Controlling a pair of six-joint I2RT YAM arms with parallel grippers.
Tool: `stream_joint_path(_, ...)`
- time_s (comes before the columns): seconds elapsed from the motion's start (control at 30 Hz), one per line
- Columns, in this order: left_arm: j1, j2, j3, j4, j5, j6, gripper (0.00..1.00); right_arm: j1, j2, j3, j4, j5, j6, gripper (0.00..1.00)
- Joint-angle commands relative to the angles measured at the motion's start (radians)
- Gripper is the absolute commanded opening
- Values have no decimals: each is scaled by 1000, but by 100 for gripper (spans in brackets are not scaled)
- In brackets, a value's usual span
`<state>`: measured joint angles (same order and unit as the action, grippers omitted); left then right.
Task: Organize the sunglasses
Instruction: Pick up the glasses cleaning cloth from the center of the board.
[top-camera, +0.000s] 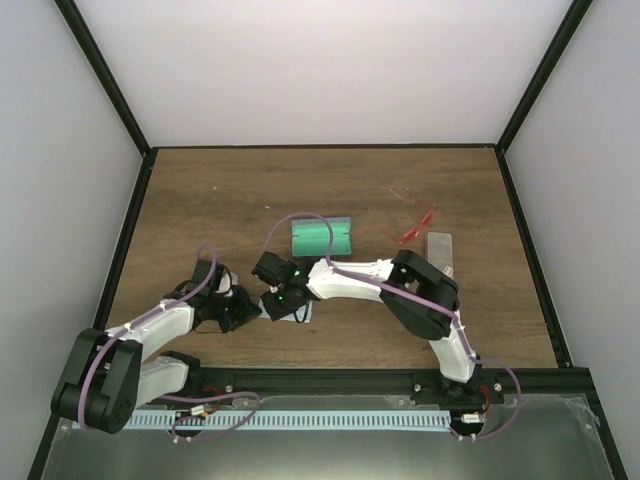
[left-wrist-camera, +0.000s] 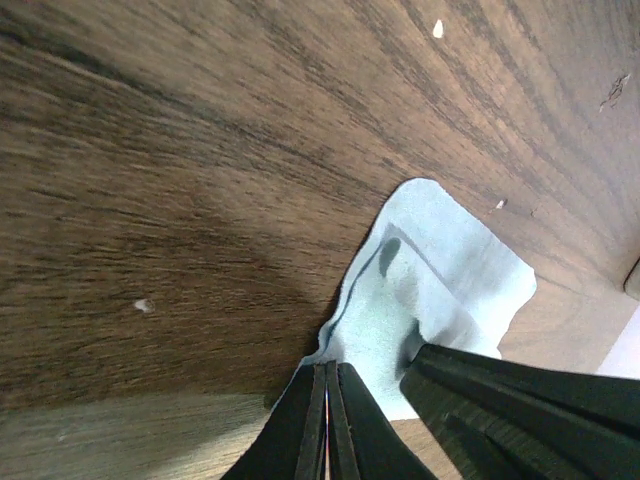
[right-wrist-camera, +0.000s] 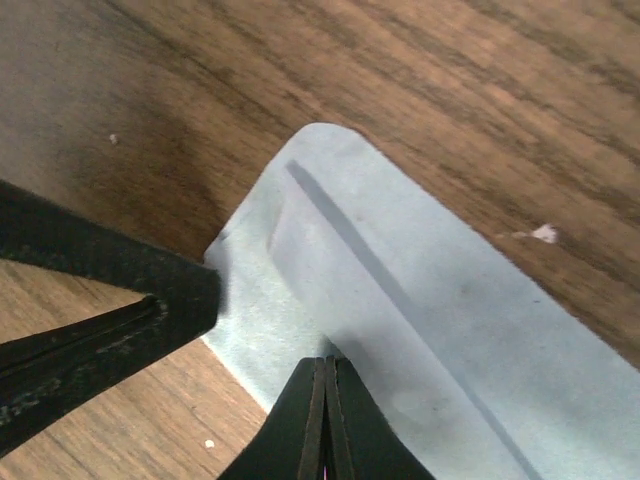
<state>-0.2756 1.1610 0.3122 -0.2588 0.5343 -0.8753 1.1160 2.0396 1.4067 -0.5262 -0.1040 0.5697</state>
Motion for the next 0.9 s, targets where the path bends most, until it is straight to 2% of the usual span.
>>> stream_joint_path(0.0,-3,5,-12,-56,-70,21,5,-23,12,3,-12,14,16,1)
stream_joint_path(0.77,-2,-41,-20,-83,-70,18,6,-68,-12,80,-86,90,-22,2)
stream_joint_path(0.87,-2,-68,-1,-97,-69,29,11,-68,-62,56,-94,120,19,8)
